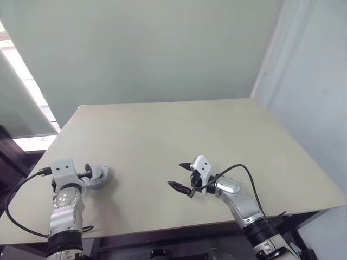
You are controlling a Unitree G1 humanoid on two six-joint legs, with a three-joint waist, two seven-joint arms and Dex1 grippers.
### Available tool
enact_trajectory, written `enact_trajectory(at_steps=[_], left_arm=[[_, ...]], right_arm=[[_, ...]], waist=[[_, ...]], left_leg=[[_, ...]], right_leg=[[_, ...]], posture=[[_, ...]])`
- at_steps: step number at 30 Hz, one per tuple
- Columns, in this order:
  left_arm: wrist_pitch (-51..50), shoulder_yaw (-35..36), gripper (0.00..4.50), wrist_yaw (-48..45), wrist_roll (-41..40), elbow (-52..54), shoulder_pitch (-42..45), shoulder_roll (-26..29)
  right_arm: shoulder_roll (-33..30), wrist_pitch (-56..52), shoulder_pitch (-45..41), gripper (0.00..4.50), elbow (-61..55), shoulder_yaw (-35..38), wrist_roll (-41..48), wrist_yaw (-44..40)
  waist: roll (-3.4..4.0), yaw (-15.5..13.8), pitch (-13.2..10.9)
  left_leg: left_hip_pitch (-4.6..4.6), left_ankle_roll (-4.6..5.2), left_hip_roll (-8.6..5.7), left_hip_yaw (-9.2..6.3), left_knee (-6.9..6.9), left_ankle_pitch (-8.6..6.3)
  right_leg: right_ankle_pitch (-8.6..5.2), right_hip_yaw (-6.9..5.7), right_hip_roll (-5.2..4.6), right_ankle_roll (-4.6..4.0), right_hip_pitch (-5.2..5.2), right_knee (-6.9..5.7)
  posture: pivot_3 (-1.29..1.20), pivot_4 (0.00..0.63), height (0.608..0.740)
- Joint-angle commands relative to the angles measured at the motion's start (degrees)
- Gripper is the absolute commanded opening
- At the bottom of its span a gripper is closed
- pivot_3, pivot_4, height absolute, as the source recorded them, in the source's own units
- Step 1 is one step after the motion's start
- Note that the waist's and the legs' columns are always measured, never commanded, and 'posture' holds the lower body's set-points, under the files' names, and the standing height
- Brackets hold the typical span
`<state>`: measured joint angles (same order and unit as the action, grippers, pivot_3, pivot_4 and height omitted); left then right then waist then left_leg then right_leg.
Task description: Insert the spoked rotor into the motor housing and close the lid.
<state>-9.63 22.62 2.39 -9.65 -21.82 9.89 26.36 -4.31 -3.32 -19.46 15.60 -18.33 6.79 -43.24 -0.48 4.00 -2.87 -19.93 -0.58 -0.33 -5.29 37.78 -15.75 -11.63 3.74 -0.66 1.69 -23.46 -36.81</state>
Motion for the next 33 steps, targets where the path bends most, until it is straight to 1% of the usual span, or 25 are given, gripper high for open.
enact_trajectory(at_steps=[1, 4, 7, 9, 13, 17, 21, 27, 33], left_arm=[[0.8, -2.0, 4.45, -3.6, 0.6, 6.6, -0.8, 0.6], [1.8, -3.4, 4.45, -11.0, -3.2, 11.5, -2.2, -0.2], [0.3, -6.4, 4.45, -19.2, -6.7, 17.5, -3.8, -0.8], [-0.8, -7.8, 4.45, -22.9, -8.3, 20.2, -4.4, -1.0], [-4.3, -13.5, 4.45, -30.6, -10.7, 26.0, -5.6, -1.1], [-6.2, -17.5, 4.45, -33.1, -10.6, 28.2, -5.3, -2.3], [-7.3, -19.2, 4.45, -35.0, -10.6, 28.2, -4.7, -3.0], [-8.2, -20.2, 4.45, -36.8, -10.3, 27.7, -4.1, -3.5], [-8.3, -20.7, 4.45, -37.5, -9.9, 26.5, -3.0, -4.4]], right_arm=[[0.1, 1.8, -1.2, 4.50, -0.3, 1.4, 0.4, 0.5], [0.2, 1.8, -1.5, 4.50, 0.1, 2.4, 0.7, 1.2], [0.2, 0.5, -1.6, 4.50, -0.1, 4.8, 1.7, 3.1], [0.2, -0.4, -1.7, 4.50, -0.2, 6.4, 2.4, 4.2], [-2.9, -3.5, -0.5, 4.50, -3.7, 10.9, 4.5, 5.1], [-7.2, -4.7, 2.1, 4.50, -7.0, 13.9, 4.5, 5.9], [-9.7, -5.9, 5.9, 4.50, -11.0, 16.2, 5.8, 6.3], [-10.9, -7.8, 10.8, 4.50, -15.6, 17.9, 7.0, 7.7], [-10.9, -7.7, 11.5, 4.50, -16.6, 19.0, 7.0, 9.2]], waist=[[0.01, -0.1, 0.0], [0.01, -0.1, 0.0], [0.01, 0.0, 0.0], [0.03, 0.1, 0.0], [0.07, 0.1, 0.0], [0.09, 0.1, -0.1], [0.10, 0.1, -0.1], [0.11, 0.1, -0.1], [0.11, 0.1, -0.1]], left_leg=[[-0.01, 0.00, -0.05, 0.00, 0.02, 0.00], [-0.02, 0.00, -0.09, 0.03, 0.06, 0.00], [-0.02, 0.00, -0.09, 0.04, 0.04, 0.00], [-0.02, 0.00, -0.08, 0.07, 0.01, 0.00], [-0.02, 0.01, -0.06, 0.10, 0.00, 0.00], [-0.03, 0.02, -0.08, 0.13, 0.03, 0.00], [-0.02, 0.02, -0.04, 0.14, 0.00, 0.00], [0.02, 0.03, 0.01, 0.23, 0.04, 0.00], [0.03, 0.03, 0.01, 0.29, 0.08, 0.00]], right_leg=[[0.00, -0.02, -0.07, 0.00, 0.01, 0.00], [-0.01, -0.04, -0.13, 0.00, 0.03, 0.00], [-0.01, -0.04, -0.14, -0.01, 0.01, 0.00], [-0.01, -0.03, -0.13, -0.01, 0.00, 0.00], [-0.02, -0.01, -0.10, -0.02, -0.01, 0.01], [-0.08, 0.03, -0.10, -0.09, 0.01, 0.03], [-0.09, 0.04, -0.05, -0.10, 0.00, 0.03], [-0.11, 0.11, 0.01, -0.14, 0.03, 0.01], [-0.11, 0.13, -0.02, -0.13, 0.04, 0.02]], posture=[[0.00, 0.000, 0.740], [0.00, 0.000, 0.740], [0.00, 0.000, 0.740], [0.00, 0.000, 0.740], [0.00, 0.000, 0.740], [0.00, 0.000, 0.740], [0.00, 0.000, 0.740], [0.00, 0.000, 0.740], [0.00, 0.000, 0.740]])
